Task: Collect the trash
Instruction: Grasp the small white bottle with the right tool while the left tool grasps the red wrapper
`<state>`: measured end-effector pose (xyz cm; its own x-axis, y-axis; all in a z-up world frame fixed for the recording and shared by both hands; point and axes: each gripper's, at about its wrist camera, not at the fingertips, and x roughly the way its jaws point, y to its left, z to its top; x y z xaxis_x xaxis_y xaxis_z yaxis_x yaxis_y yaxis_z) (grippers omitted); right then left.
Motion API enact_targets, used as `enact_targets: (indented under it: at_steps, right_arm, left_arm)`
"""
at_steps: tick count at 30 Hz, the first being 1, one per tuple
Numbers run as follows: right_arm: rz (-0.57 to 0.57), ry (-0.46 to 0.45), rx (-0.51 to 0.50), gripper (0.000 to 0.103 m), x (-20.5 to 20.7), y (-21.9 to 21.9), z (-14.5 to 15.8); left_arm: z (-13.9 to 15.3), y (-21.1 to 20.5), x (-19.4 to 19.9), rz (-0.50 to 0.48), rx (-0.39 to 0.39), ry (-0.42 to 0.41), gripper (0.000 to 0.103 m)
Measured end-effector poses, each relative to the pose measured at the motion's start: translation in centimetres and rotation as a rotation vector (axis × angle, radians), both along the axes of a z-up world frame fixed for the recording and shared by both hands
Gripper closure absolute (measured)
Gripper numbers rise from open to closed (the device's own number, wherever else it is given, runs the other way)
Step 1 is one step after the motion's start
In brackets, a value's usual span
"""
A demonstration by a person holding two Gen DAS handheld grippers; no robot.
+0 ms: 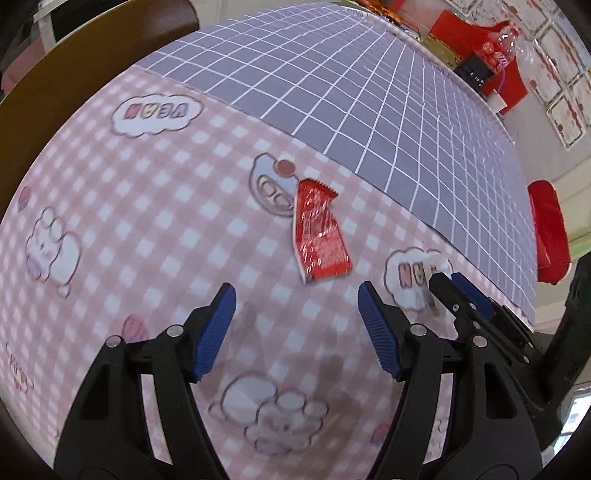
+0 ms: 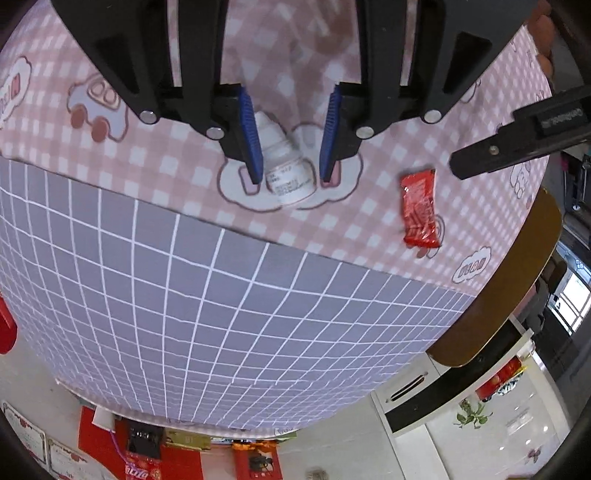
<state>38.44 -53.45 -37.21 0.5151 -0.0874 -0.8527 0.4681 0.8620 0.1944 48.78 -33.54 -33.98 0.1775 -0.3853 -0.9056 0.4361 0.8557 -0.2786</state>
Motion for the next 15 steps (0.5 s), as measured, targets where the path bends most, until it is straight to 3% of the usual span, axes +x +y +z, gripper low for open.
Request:
enact_targets:
  at_steps: [15]
  right_arm:
    - [0.049,-0.068,0.030,0.077,2.9,0.0,0.9]
  left_arm:
    - [-1.8,-4.8,4.0,-0.016,0.070,-0.114,0.036]
